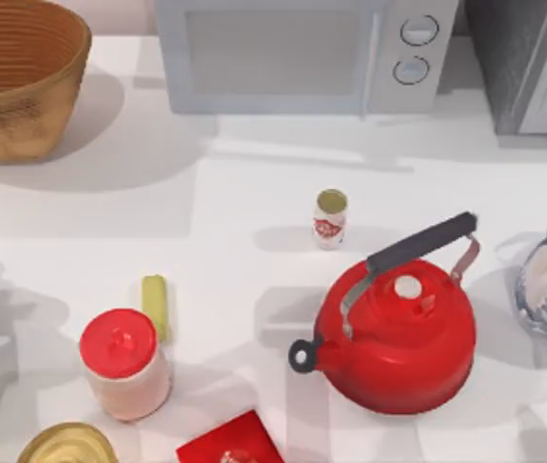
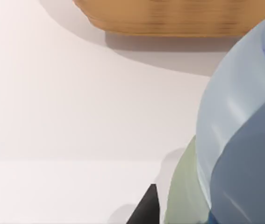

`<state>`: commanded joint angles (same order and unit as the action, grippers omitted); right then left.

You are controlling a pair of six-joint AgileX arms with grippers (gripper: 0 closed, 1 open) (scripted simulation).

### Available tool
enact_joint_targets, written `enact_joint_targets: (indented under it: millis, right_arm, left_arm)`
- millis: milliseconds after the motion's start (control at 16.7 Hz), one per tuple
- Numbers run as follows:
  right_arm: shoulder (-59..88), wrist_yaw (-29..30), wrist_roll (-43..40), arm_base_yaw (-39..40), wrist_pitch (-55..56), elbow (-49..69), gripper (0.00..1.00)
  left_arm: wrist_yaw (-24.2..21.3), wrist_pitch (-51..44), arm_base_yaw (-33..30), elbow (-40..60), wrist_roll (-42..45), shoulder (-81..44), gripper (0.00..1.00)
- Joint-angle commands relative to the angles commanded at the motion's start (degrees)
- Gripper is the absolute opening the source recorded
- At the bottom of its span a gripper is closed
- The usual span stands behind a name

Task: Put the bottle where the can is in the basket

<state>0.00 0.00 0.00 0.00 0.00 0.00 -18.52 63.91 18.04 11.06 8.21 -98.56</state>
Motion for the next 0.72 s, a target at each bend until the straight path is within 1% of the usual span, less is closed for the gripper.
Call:
enact_joint_targets:
  millis: [120, 180, 720]
  right_arm:
    - [0.0, 0.0, 0.0, 0.0, 0.0, 0.0, 1.0]
    - [0.0, 0.0, 0.0, 0.0, 0.0, 0.0, 1.0]
    - [0.0, 0.0, 0.0, 0.0, 0.0, 0.0, 1.0]
  left_arm:
    - [0.0, 0.0, 0.0, 0.0, 0.0, 0.0, 0.02]
    - [0.0, 0.0, 0.0, 0.0, 0.0, 0.0, 0.0]
    - [0.02, -0.01, 0.03, 0.0, 0.04, 0.0, 0.0]
